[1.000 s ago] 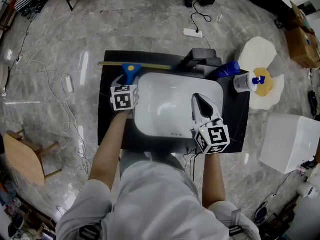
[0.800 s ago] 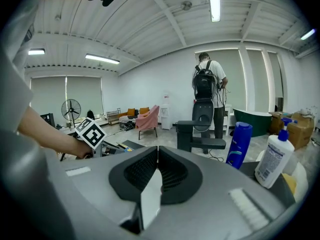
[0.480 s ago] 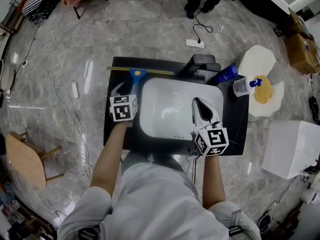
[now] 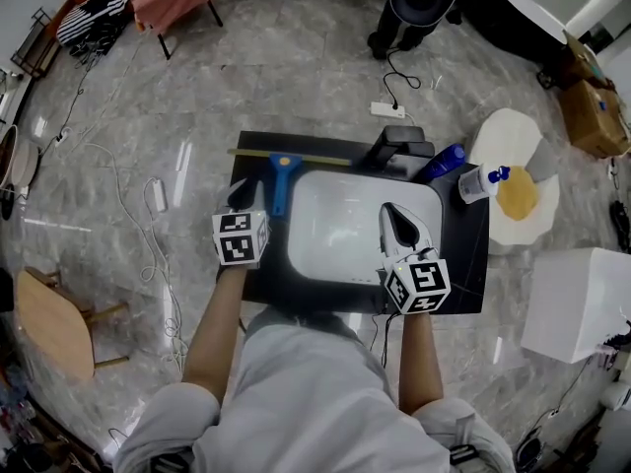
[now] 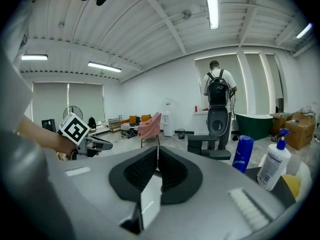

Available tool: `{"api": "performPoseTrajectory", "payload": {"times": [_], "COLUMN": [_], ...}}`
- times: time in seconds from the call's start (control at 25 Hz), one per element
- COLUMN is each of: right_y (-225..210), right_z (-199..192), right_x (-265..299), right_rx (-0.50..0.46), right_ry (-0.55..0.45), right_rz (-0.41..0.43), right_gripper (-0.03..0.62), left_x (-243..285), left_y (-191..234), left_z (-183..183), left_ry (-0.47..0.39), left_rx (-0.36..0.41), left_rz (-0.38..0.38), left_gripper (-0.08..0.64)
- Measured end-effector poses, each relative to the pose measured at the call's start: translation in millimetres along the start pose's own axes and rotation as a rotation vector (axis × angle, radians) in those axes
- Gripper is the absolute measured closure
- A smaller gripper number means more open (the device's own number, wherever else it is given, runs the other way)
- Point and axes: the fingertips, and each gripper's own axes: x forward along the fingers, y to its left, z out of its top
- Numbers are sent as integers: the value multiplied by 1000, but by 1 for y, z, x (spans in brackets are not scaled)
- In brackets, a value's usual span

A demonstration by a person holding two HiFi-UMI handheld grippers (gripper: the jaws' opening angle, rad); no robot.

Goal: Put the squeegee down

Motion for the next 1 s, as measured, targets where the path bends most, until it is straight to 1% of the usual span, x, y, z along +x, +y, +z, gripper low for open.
{"api": "performPoseTrajectory", "payload": {"times": [0.12,0.2,0.32,0.44,0.68,1.0], "right_y": [7,11,15,20,23,27], "right_z": [6,11,16,19,29,39], "right_x": [-4,-7,-11,-16,-24,-37], "right_rx": [-8,-9,-4,-6,-19,-32], "right_ry": [-6,-7,-13,-21,-50,-69], "right_rz": [1,3,-2,-7,-22,-47], "right_gripper": [583,583,584,583,584,583], "left_x": [-15,-26,-42,-56,-84,-112], "left_y": [2,1,3,5,7,8], "left_z": [10,16,21,21,34,48], "left_ry": [-21,-39,-56,-69,-125,-177], "left_rx": [10,6,-3,-7,-33,-37], "left_rz": [-7,-13,-9,-5,-12,-32], "left_gripper": [520,528,561,561,561,563]}}
